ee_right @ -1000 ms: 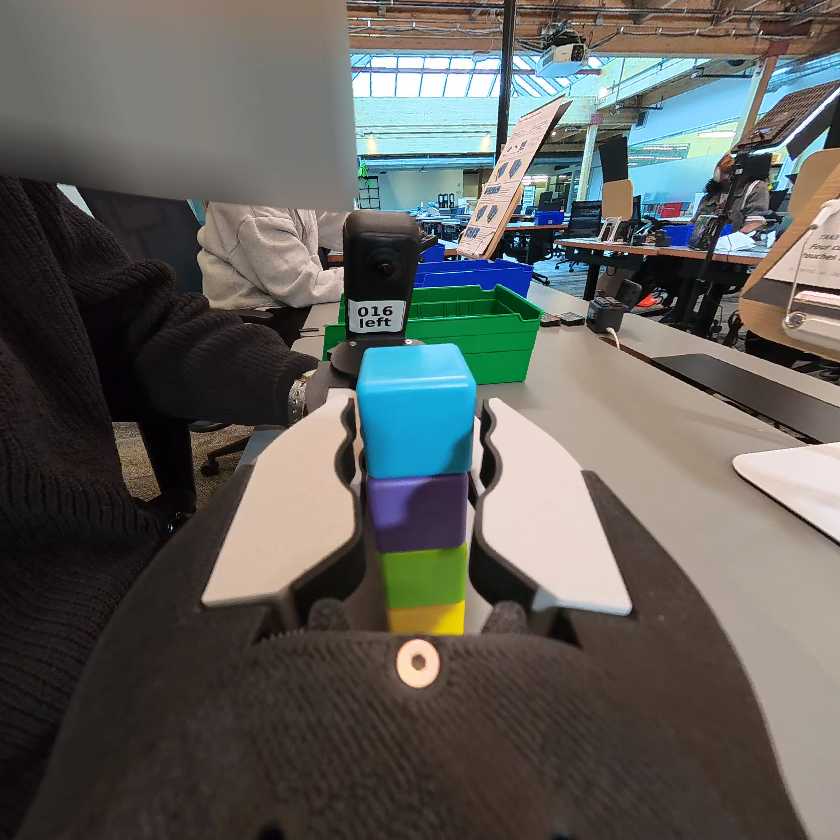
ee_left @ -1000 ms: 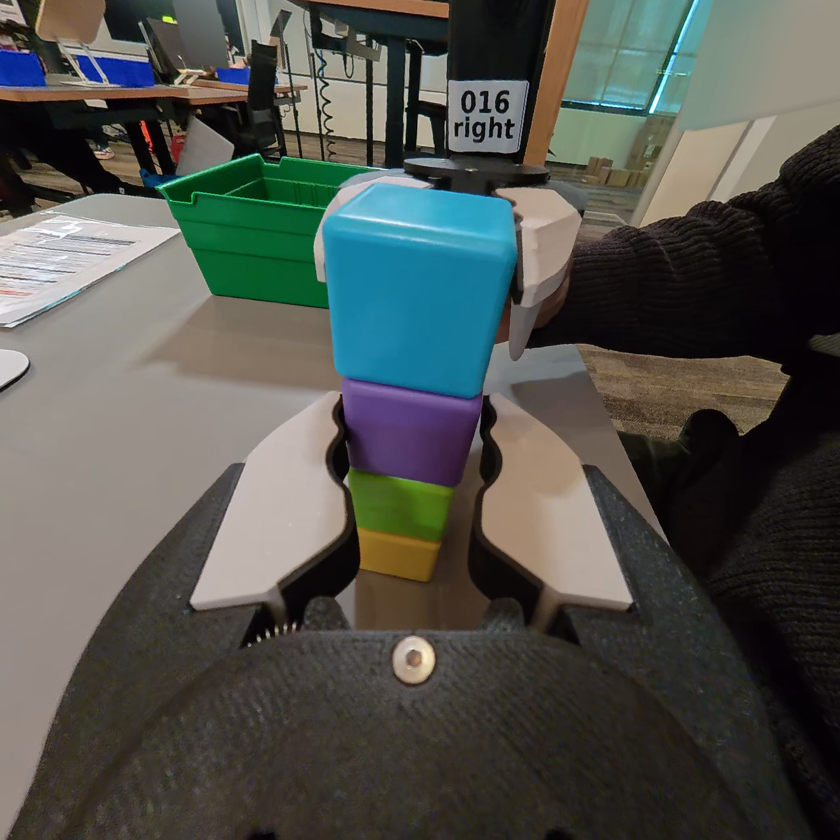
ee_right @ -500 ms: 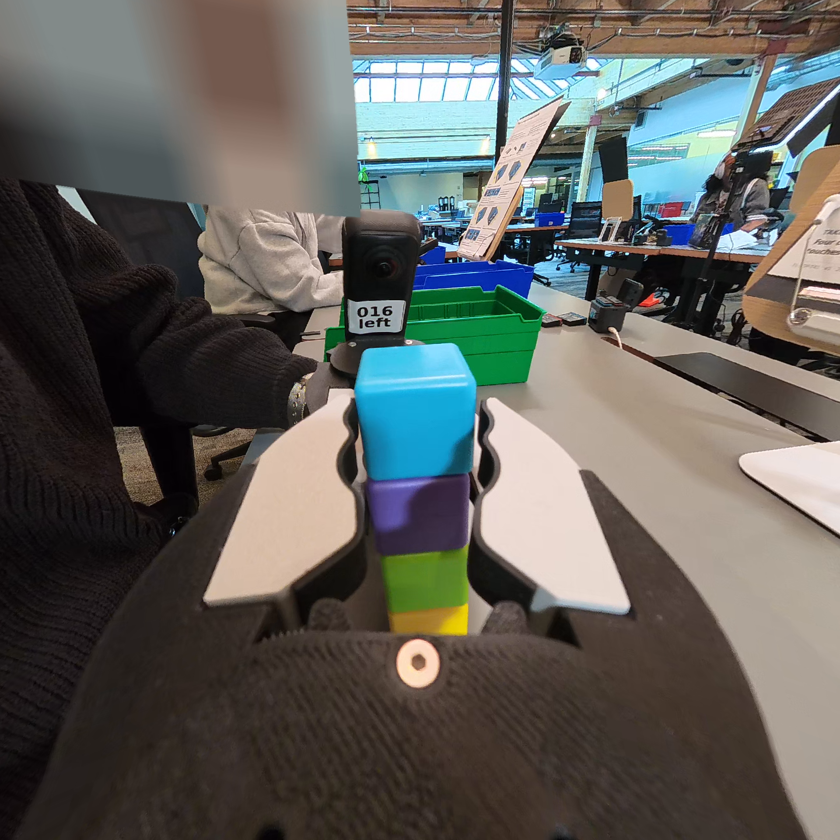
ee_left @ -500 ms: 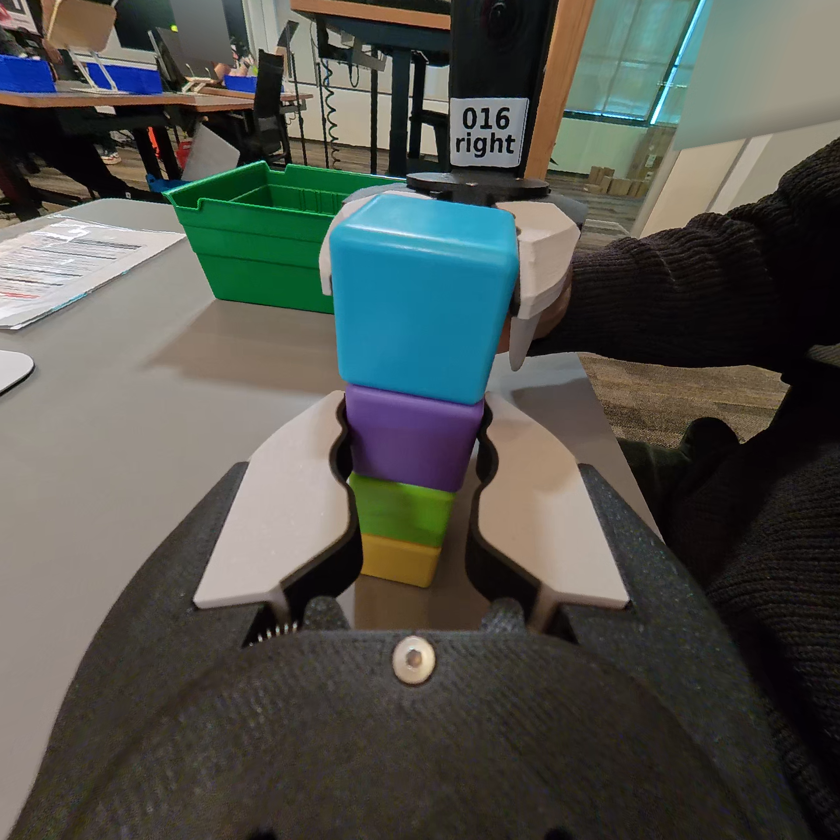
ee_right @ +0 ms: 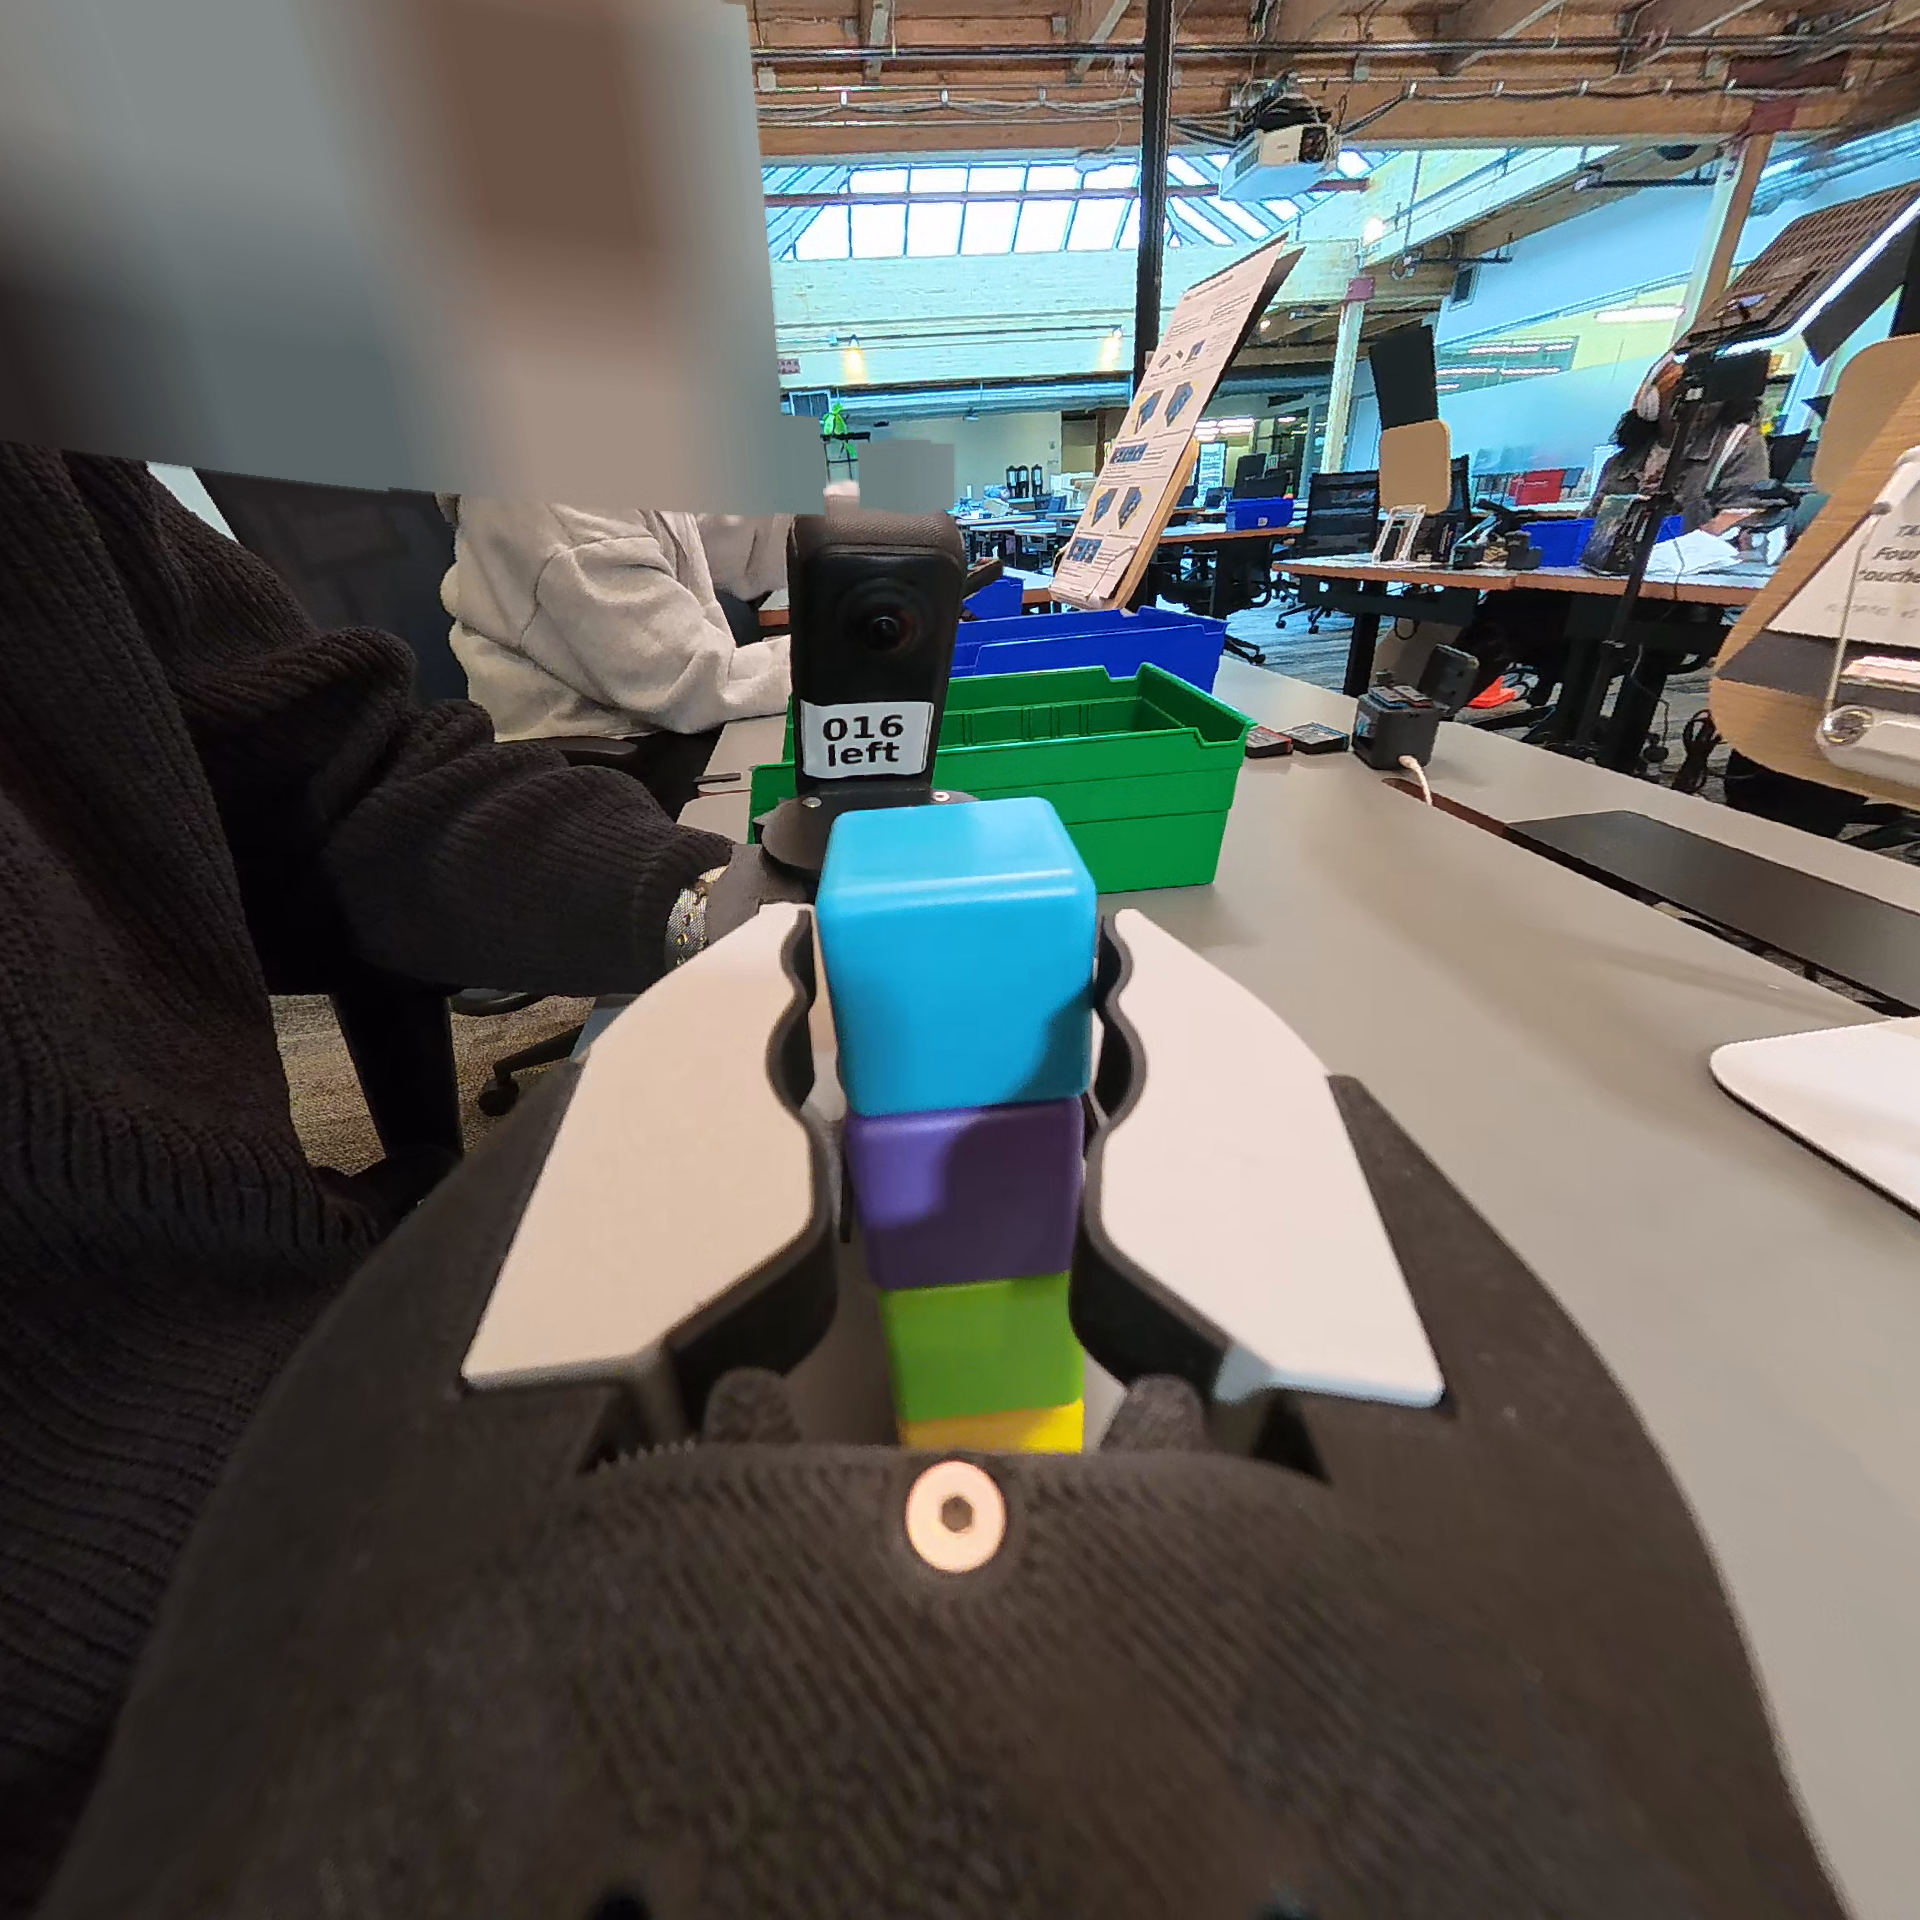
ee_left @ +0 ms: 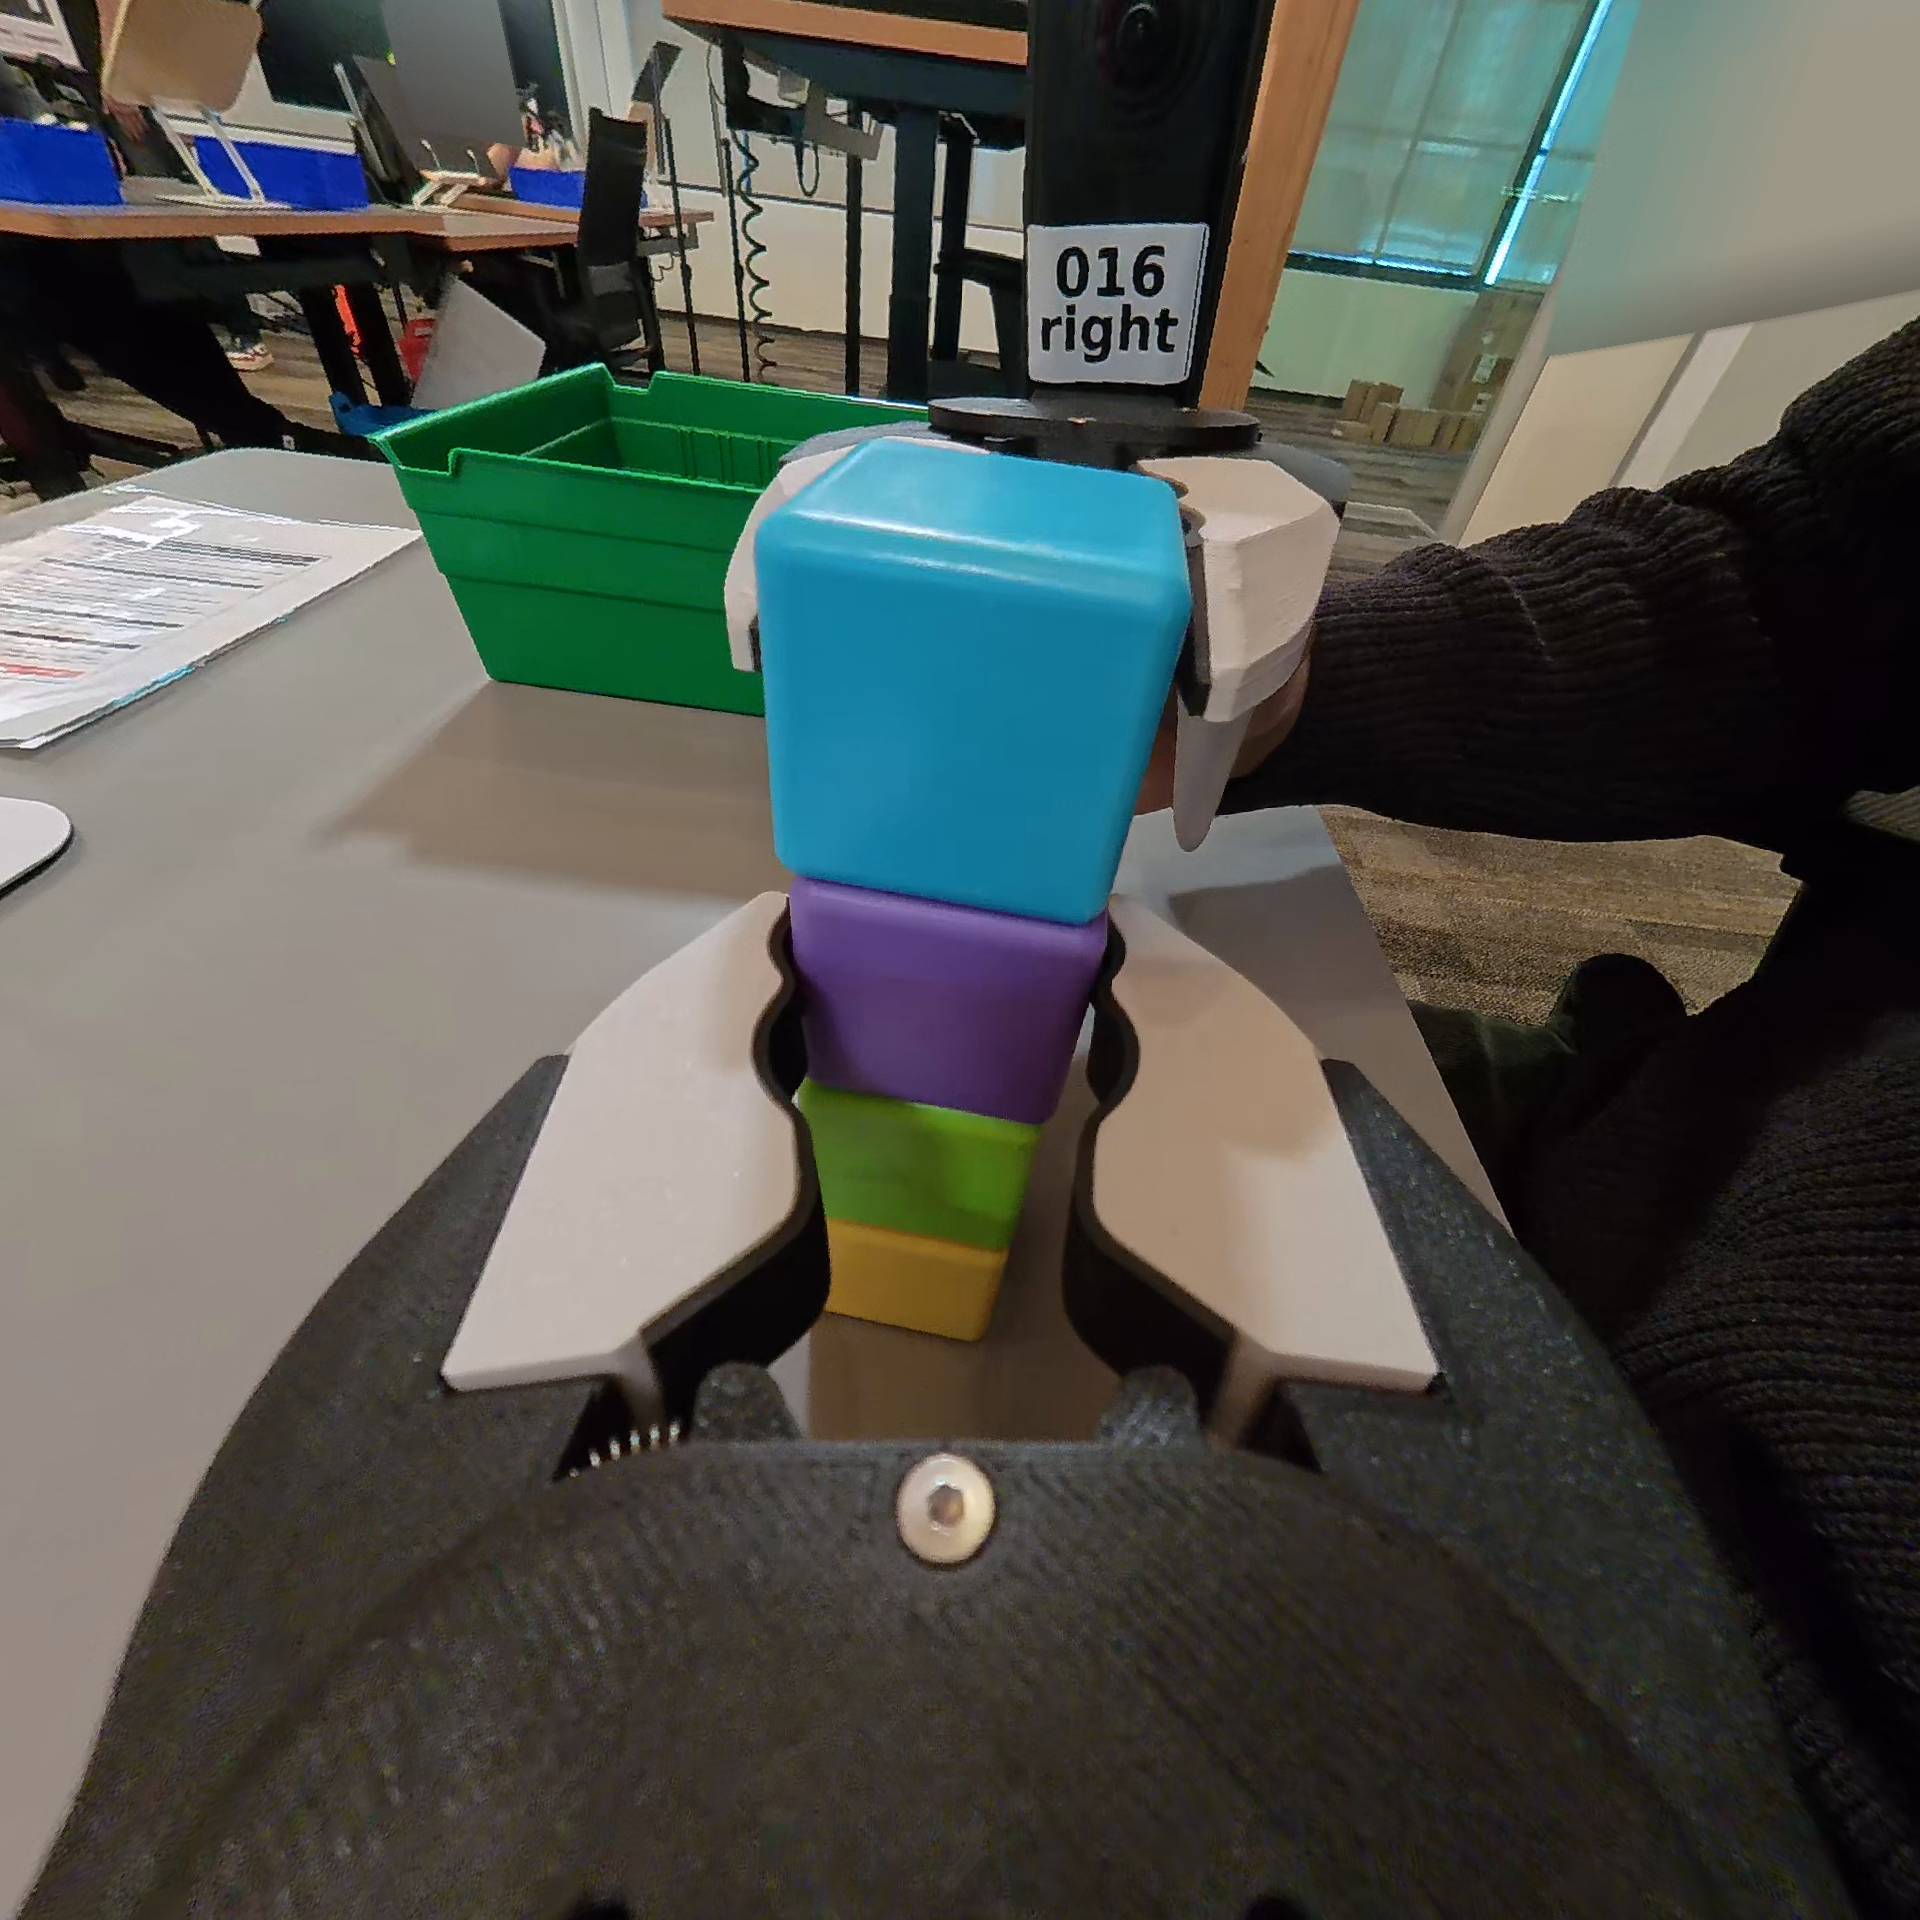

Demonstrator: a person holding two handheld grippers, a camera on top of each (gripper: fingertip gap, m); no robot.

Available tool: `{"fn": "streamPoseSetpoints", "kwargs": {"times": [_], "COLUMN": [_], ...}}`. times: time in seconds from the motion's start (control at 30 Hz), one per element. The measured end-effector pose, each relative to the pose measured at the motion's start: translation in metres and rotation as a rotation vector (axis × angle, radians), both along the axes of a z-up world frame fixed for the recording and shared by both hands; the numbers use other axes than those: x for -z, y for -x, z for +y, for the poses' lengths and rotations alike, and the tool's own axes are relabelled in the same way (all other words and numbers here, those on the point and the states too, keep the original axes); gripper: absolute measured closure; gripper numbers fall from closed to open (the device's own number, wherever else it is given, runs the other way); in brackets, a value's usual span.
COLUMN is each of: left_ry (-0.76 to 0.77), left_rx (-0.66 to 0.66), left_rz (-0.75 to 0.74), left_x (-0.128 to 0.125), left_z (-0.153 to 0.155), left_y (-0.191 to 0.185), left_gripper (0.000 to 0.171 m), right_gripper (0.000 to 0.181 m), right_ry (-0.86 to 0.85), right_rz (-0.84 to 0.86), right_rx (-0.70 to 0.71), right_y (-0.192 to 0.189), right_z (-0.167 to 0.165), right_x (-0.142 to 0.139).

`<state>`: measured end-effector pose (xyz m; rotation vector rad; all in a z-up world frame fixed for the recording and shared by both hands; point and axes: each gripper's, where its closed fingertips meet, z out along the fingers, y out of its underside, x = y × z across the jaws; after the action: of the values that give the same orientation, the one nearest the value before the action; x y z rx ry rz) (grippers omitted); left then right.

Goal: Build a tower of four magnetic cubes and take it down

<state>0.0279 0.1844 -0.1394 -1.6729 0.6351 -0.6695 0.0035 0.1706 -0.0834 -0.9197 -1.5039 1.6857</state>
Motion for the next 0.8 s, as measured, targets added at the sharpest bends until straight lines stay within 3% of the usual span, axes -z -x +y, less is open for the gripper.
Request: {"fn": "streamPoseSetpoints", "kwargs": {"times": [0.8], "left_ry": [0.005], "left_rx": [0.006], "left_rz": [0.013], "left_x": [0.0010], "left_z": [0.0002], "left_y": [0.0000], "left_gripper": [0.120], "right_gripper": [0.131], "right_ry": [-0.063], "right_rz": [0.000], "right_rx": [0.025], "right_y": [0.0011], "right_z": [0.0010], "right_x": [0.0008]}}
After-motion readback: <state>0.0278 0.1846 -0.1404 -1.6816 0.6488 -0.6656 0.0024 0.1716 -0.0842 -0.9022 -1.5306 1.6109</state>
